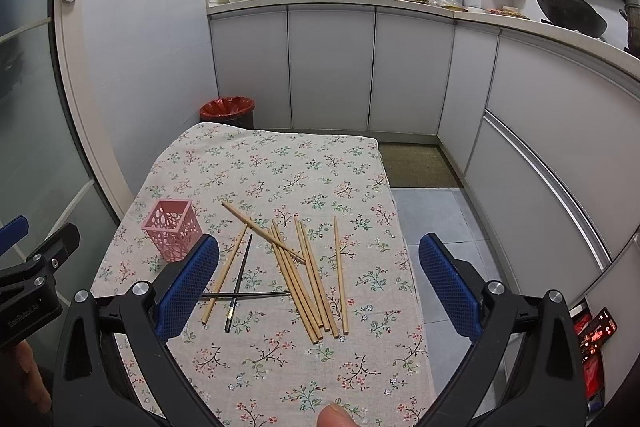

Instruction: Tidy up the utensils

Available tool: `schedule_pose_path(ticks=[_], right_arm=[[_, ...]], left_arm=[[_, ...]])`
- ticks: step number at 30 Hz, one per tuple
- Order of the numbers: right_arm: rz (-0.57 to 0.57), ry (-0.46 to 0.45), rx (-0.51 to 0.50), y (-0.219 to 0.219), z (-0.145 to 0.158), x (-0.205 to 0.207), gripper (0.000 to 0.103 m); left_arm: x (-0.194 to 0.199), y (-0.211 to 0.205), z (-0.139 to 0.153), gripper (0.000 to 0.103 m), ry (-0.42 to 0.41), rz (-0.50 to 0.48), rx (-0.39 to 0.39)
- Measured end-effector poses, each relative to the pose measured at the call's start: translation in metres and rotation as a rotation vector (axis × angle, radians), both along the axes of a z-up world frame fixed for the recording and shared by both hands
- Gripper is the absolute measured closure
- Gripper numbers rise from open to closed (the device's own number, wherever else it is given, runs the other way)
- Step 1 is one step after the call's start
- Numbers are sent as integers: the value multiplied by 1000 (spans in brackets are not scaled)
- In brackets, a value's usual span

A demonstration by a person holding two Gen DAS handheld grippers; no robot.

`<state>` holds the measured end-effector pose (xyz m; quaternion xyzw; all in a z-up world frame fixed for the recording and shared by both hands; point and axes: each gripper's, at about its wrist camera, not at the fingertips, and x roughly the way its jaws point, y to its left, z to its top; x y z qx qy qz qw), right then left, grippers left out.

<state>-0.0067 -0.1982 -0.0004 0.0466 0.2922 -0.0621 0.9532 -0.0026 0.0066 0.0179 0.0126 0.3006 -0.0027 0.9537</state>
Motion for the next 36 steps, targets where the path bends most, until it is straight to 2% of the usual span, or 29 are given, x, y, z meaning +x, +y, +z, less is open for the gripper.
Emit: schedule_pose_path(ticks=[36], right_arm=[[1, 7, -1, 2, -3, 2, 7]], left_arm=[[-5, -3, -3, 7, -12, 3, 1]])
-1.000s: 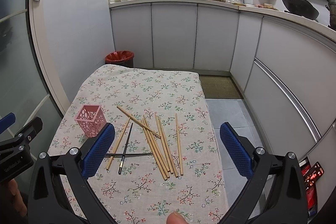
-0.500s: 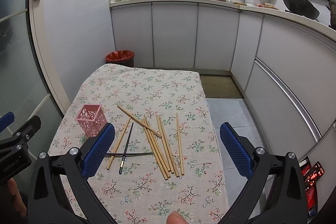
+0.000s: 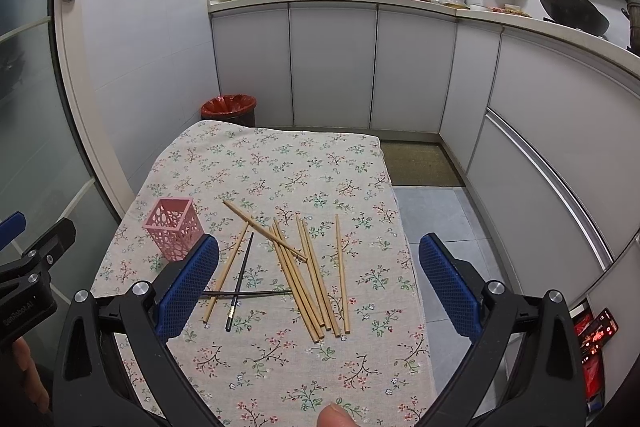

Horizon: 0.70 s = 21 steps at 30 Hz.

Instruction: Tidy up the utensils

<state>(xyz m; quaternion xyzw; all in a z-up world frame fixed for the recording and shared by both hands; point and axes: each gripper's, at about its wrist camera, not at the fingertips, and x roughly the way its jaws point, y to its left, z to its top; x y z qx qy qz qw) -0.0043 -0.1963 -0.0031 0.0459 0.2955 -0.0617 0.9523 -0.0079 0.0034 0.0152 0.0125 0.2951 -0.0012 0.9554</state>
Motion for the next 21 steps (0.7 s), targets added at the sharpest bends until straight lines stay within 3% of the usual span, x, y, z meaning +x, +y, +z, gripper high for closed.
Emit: schedule_pose_path(ticks=[21], right_arm=[[2, -5, 2, -5, 3, 0, 7]], left_arm=[[-1, -2, 2, 7, -23, 1, 4]])
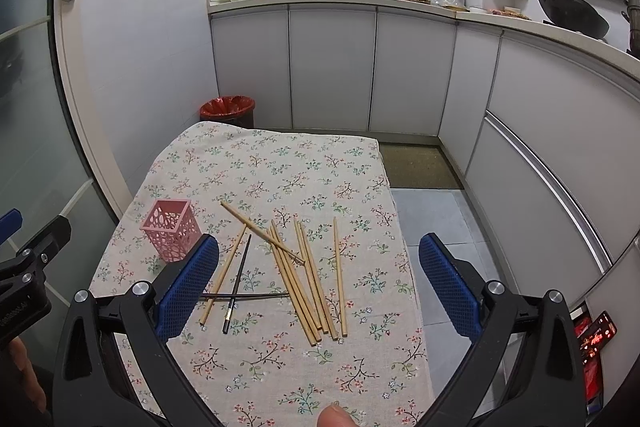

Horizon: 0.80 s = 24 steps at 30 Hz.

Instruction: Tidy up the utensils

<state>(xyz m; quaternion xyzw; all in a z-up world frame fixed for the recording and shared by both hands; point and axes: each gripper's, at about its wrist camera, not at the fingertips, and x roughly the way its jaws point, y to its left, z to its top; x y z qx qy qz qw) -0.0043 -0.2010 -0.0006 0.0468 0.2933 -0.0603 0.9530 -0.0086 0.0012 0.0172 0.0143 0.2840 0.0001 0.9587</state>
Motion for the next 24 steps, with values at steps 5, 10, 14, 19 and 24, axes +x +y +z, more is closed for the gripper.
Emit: schedule_pose_path(ticks=[5, 10, 14, 19, 24], right_arm=[[5, 2, -5, -1, -1, 2, 7], [33, 25, -8, -4, -5, 10, 7], [18, 50, -9, -10, -7, 19, 7], [12, 73, 2, -16, -5, 31, 7], [8, 97, -4, -19, -2, 47, 7]], left_arm=[[0, 0, -1, 7, -7, 4, -7], [4, -2, -3, 7, -23, -1, -3], [13, -4, -6, 7, -13, -7, 4], [25, -6, -8, 7, 21, -40, -31], [42, -15, -11, 7, 47, -71, 4]])
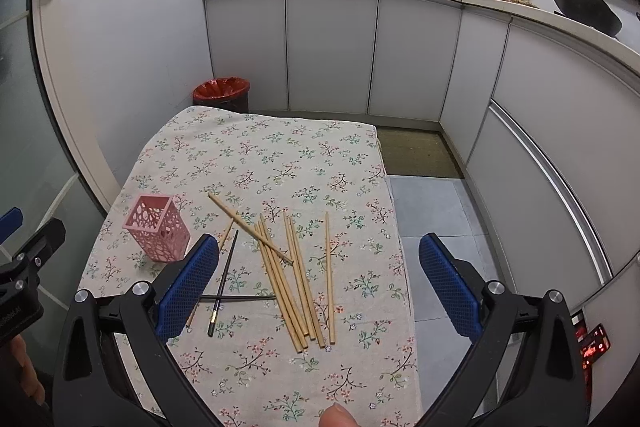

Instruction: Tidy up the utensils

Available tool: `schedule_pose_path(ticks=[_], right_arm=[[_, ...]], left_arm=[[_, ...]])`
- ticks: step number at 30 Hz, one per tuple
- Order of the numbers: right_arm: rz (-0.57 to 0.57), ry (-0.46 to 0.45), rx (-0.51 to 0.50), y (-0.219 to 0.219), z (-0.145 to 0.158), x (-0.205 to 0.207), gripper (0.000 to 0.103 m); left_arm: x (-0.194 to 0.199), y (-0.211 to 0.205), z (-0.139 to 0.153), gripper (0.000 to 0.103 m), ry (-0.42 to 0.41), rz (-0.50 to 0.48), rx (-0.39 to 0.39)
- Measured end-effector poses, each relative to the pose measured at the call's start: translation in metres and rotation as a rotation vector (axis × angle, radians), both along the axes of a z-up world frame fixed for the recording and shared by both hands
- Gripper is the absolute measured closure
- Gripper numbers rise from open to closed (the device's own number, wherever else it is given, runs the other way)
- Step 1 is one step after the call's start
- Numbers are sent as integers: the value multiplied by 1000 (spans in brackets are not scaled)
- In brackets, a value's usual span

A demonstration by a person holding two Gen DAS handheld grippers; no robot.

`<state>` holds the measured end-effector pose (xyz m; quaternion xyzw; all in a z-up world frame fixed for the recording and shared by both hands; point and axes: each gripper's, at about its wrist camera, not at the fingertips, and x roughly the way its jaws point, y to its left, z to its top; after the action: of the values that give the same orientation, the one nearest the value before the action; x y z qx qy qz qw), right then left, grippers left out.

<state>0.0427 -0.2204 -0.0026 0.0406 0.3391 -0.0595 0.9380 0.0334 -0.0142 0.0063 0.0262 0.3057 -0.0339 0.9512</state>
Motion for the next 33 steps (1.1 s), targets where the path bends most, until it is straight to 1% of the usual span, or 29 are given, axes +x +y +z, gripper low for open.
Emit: schedule_pose_path(ticks=[2, 4, 6, 8, 10, 11, 12, 13, 14, 15, 16, 17, 18, 20, 21, 23, 24, 26, 28, 29, 30, 31, 33], right_arm=[[7, 32, 11, -4, -4, 12, 7], [18, 74, 37, -8, -13, 26, 7], [28, 127, 81, -16, -28, 41, 7], [35, 167, 124, -22, -44, 51, 7], [36, 230, 150, -29, -67, 62, 7], [42, 266, 152, -33, -79, 69, 11], [46, 300, 164, -38, -90, 75, 19], [46, 326, 183, -42, -99, 78, 22], [41, 355, 214, -48, -110, 83, 29], [34, 384, 259, -55, -121, 86, 35], [31, 410, 300, -61, -132, 89, 38], [28, 432, 328, -64, -141, 90, 45], [22, 447, 341, -66, -147, 92, 51], [14, 462, 351, -69, -157, 97, 57], [10, 465, 352, -71, -160, 100, 57], [-7, 470, 352, -73, -166, 105, 57], [-13, 474, 354, -75, -168, 107, 57], [-23, 477, 363, -80, -171, 112, 57], [-41, 479, 379, -86, -173, 115, 56], [-50, 478, 388, -90, -174, 116, 54], [-59, 480, 396, -94, -176, 116, 52], [-64, 483, 403, -96, -178, 117, 52], [-70, 486, 424, -103, -181, 117, 51]], left_arm=[[8, -5, -3, 7, 10, -17, 16], [19, -10, -8, 7, 40, -48, 12], [33, -17, -21, 7, 111, -95, -7], [49, -26, -40, 7, 187, -134, -14], [59, -33, -56, 7, 227, -161, -8], [64, -37, -65, 8, 242, -177, -4], [68, -40, -74, 9, 252, -191, -3], [73, -42, -81, 12, 264, -201, -4], [80, -44, -94, 19, 292, -214, -13], [86, -46, -102, 22, 319, -223, -19], [93, -47, -113, 29, 359, -242, -30], [100, -48, -122, 35, 394, -255, -41], [105, -48, -128, 37, 414, -252, -43], [116, -47, -139, 43, 451, -244, -56], [124, -50, -146, 45, 470, -245, -69], [134, -58, -155, 54, 498, -250, -79], [139, -65, -158, 55, 508, -260, -75], [146, -80, -162, 57, 506, -305, -47], [153, -104, -169, 57, 486, -379, 38], [157, -117, -176, 57, 483, -425, 97], [161, -127, -182, 57, 483, -470, 141], [163, -133, -187, 57, 487, -498, 173], [171, -149, -201, 57, 496, -551, 287]])
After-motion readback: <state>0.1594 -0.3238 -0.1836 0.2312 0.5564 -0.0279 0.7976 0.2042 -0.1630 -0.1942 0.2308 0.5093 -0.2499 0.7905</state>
